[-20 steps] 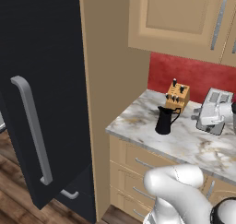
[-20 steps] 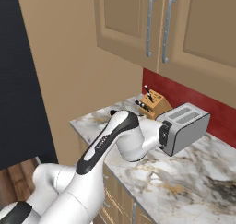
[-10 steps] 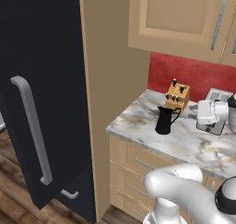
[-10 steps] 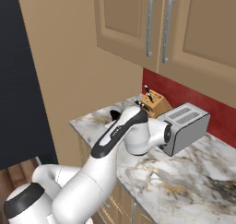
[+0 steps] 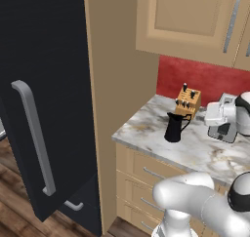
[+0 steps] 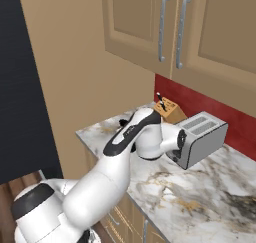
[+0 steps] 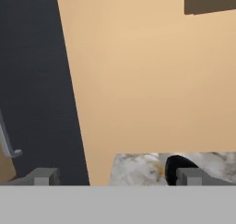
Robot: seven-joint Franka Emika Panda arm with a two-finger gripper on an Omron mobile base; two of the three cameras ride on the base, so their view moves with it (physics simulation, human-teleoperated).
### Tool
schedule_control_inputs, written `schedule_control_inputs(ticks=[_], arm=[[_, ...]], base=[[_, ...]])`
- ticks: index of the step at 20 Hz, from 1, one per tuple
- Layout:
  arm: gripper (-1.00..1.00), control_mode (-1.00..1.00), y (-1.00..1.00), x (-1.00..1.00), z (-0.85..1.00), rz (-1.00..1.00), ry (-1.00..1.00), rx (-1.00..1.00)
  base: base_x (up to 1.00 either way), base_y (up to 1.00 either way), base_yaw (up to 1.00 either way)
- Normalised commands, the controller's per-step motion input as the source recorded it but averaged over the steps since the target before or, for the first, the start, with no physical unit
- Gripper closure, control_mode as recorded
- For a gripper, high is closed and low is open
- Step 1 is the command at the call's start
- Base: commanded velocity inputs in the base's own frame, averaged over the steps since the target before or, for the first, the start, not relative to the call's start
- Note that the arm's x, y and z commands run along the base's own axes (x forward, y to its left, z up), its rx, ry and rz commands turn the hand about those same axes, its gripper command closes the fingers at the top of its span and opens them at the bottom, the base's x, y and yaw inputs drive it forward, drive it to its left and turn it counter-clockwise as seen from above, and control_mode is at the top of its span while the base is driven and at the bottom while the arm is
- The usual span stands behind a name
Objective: Move the beet and grapes from the top shelf to the second highest shelf to make space. Then, place the pitcher from the counter on the cleared top shelf.
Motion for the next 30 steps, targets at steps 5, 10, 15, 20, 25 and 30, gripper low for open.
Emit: schedule_control_inputs(ticks=[5,10,15,20,25,30], arm=[[-1.00,-1.00,0.00,0.24,0.00,-0.08,0.00,-0.01],[-1.00,-1.00,-0.11,0.16,-0.01,0.00,0.00,0.00],[-1.00,-1.00,-0.22,0.04,-0.05,0.00,0.00,0.00],[-1.00,-1.00,-0.17,0.04,-0.12,0.01,0.00,0.00],[-1.00,-1.00,0.00,0.09,-0.19,0.00,0.00,0.00],[-1.00,-1.00,0.00,0.11,-0.26,0.00,0.00,-0.02]], base=[[0.00,0.00,0.00],[0.00,0.00,0.00],[0.00,0.00,0.00],[0.00,0.00,0.00],[0.00,0.00,0.00],[0.00,0.00,0.00]])
